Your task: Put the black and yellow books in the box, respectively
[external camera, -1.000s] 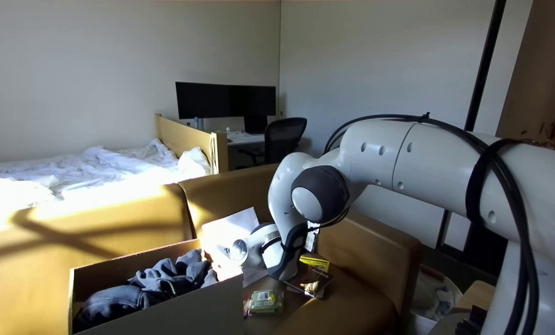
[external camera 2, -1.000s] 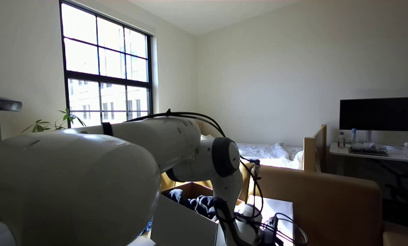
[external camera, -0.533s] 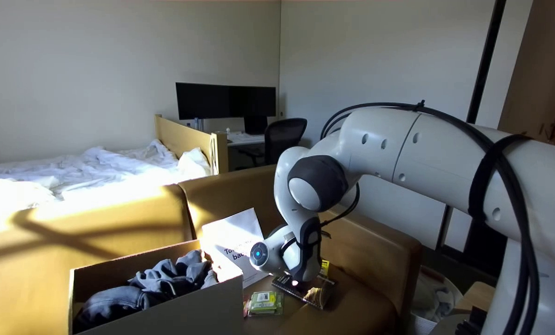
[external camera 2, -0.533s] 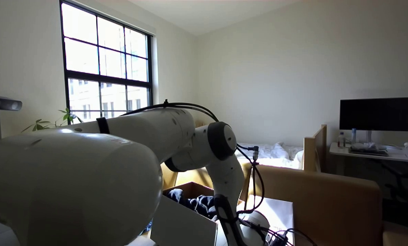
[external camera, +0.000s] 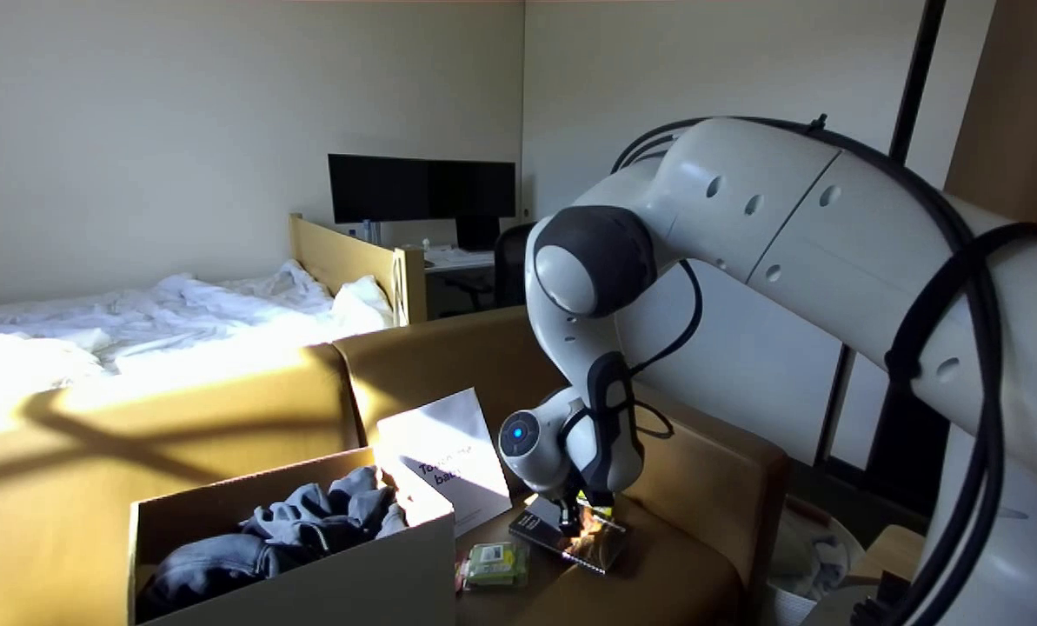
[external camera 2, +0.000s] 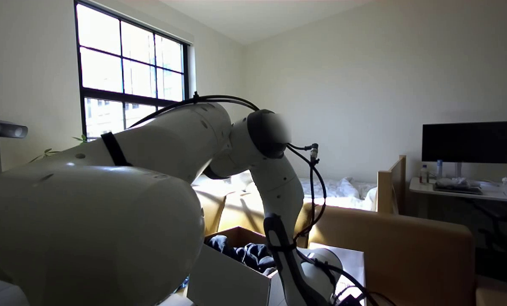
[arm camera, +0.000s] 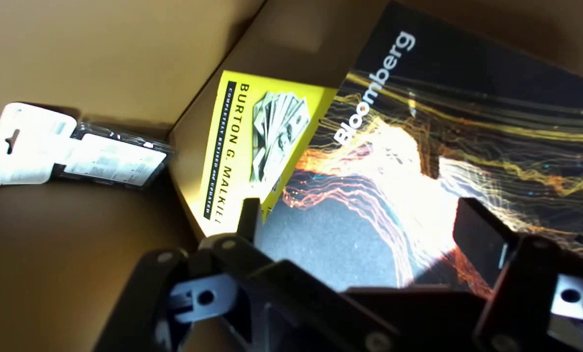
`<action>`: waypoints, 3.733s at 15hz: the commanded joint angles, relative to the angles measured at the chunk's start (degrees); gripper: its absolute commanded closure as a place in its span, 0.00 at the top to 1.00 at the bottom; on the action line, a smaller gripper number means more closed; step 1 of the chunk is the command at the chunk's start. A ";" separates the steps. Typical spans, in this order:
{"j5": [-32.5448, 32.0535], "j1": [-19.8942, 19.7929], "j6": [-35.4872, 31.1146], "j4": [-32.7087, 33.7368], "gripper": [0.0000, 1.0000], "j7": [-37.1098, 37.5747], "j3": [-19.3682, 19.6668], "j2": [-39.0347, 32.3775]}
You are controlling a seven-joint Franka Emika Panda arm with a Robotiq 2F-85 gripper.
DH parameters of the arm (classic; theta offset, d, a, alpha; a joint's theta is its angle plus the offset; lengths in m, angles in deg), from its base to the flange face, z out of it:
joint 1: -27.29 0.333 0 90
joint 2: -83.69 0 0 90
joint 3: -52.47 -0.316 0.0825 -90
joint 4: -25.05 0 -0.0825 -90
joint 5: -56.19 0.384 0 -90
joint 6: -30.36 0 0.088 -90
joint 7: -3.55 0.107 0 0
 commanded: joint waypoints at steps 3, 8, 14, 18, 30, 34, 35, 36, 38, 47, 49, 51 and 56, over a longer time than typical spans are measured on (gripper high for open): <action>-7.45 5.55 -2.25 -13.79 1.00 -4.01 2.62 12.76; -0.28 0.19 1.04 -10.67 1.00 -24.26 -6.11 10.74; 11.60 -10.67 16.50 1.32 1.00 -34.52 -20.10 4.00; 21.00 -9.80 26.43 14.04 1.00 -32.45 -22.52 -4.49; 39.08 -4.08 48.60 39.93 0.75 -16.77 -14.38 -21.97; 40.22 -1.99 55.33 38.77 0.53 -8.64 -12.33 -20.25; 40.22 -2.04 56.52 38.88 0.47 -7.89 -12.12 -20.13; 40.11 -2.02 57.50 38.95 0.39 -7.06 -11.93 -20.11; 39.89 -2.27 59.37 39.18 0.26 -7.05 -12.14 -20.11; 37.36 -4.54 57.65 39.66 0.02 -14.28 -13.08 -20.11; 37.49 -7.15 52.51 36.27 0.27 -16.51 -13.32 -18.15; 37.56 -9.06 50.82 36.05 0.37 -19.97 -13.23 -18.71; 37.03 -11.33 52.12 37.27 0.68 -29.45 -13.41 -20.25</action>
